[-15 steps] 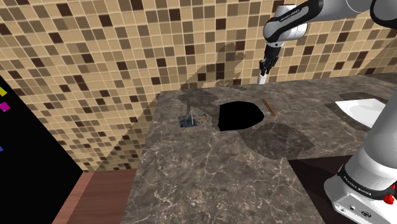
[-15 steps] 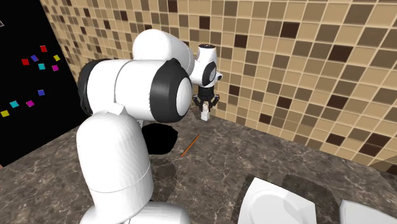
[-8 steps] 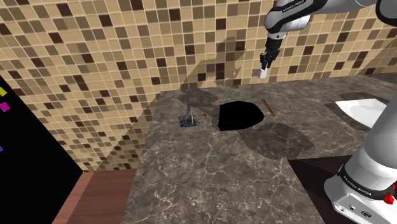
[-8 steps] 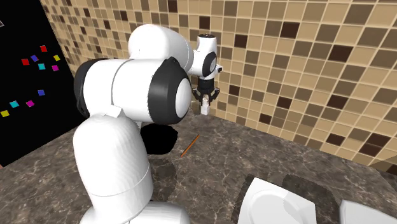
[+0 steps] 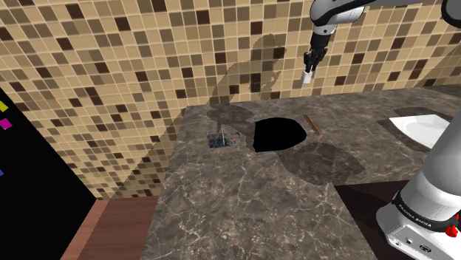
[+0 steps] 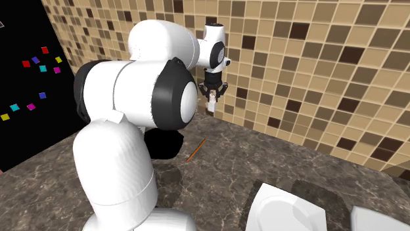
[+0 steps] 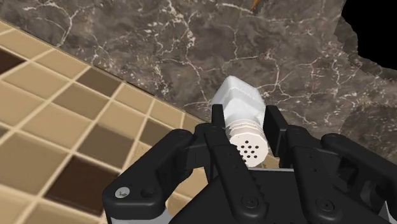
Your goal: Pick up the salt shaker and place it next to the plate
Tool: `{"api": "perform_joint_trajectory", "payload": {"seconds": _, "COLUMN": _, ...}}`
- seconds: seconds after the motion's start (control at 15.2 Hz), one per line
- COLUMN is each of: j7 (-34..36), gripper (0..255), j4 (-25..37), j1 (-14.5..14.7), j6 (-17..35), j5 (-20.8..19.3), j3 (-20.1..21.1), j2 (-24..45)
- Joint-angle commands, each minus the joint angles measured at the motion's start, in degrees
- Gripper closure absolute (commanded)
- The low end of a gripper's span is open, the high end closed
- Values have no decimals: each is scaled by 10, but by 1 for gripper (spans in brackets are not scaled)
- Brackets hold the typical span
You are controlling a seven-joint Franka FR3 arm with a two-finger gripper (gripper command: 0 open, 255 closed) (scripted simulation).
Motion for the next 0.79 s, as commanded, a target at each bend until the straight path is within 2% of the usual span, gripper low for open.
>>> {"api": "perform_joint_trajectory", "payload": {"seconds": 0.0, "j7": 0, "gripper": 255, "j4": 14, "j1": 0, "j6": -15, "j5": -1, "j3": 0, "j2": -1}}
{"api": "perform_joint_trajectory", "payload": {"seconds": 0.07, "j7": 0, "gripper": 255, "j4": 16, "j1": 0, "j6": -17, "j5": -1, "j3": 0, "j2": -2}}
{"api": "perform_joint_trajectory", "payload": {"seconds": 0.73, "j7": -13, "gripper": 255, "j4": -213, "j1": -26, "j6": 3, "j5": -68, "j3": -14, "j2": -218}}
